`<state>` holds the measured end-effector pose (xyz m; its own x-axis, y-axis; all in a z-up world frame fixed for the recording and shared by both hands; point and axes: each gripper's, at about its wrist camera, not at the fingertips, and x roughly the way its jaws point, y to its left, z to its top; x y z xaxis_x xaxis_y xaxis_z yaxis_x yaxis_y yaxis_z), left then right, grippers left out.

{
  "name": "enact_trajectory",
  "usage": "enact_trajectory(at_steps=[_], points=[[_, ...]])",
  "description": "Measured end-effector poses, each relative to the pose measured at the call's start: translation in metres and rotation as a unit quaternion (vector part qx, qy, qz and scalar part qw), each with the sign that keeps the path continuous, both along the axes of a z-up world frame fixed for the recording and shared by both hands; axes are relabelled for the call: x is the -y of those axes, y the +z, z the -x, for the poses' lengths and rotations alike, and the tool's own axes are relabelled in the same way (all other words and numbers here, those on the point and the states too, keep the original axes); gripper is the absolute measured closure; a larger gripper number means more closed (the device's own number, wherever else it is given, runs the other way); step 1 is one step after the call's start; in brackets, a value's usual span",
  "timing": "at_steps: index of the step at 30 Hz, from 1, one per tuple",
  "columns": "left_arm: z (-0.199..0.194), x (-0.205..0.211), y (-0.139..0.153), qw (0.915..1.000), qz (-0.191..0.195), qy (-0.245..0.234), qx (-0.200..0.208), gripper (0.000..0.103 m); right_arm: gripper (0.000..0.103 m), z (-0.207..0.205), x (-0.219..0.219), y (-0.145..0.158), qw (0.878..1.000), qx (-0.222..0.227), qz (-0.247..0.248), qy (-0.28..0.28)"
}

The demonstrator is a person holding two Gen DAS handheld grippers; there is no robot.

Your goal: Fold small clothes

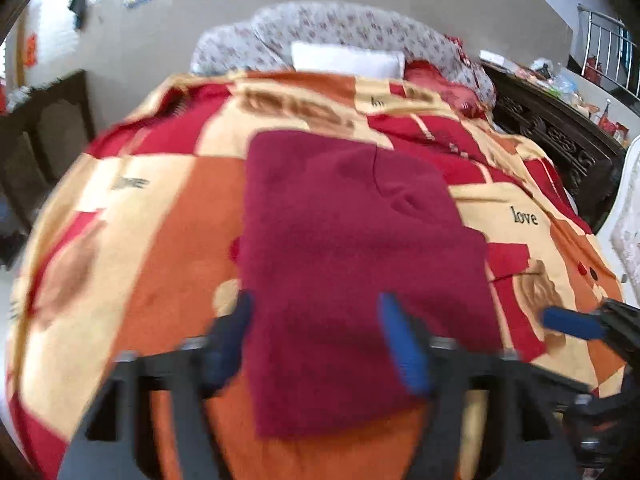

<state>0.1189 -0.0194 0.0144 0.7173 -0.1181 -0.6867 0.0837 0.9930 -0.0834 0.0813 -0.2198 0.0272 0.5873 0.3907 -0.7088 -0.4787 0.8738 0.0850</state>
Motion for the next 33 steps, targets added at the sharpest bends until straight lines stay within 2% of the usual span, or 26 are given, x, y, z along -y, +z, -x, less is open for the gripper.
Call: enact_trajectory(at_steps=[2,5,7,9,12,22,33], points=[[0.026,0.004,0.009,0.9997,-0.013,0.003,0.020,0.004,0.022,0.030,0.008,0.015,0.999,0.001,-0.006,-0.036],[0.059,0.012,0.015,0.9990,-0.037,0.006,0.024,0.001,0.010,0.077,0.013,0.019,0.997,0.004,0.003,-0.074],[0.075,0.013,0.015,0.9990,-0.040,0.013,0.014,0.000,0.007,0.102,0.014,0.015,0.996,0.007,0.009,-0.091],[0.089,0.012,0.016,0.9991,-0.035,0.021,0.012,0.000,0.007,0.120,0.018,0.011,0.995,0.009,0.009,-0.101],[0.104,0.013,0.015,0.9985,-0.047,0.024,0.016,0.000,0.007,0.141,0.020,0.003,0.993,0.016,0.008,-0.119],[0.132,0.019,0.011,0.9967,-0.072,0.028,0.021,0.000,0.007,0.152,0.027,-0.011,0.990,0.004,0.009,-0.140],[0.136,0.015,0.006,0.9992,-0.035,0.019,0.004,0.000,0.007,0.156,0.024,-0.007,0.990,0.017,0.022,-0.137]])
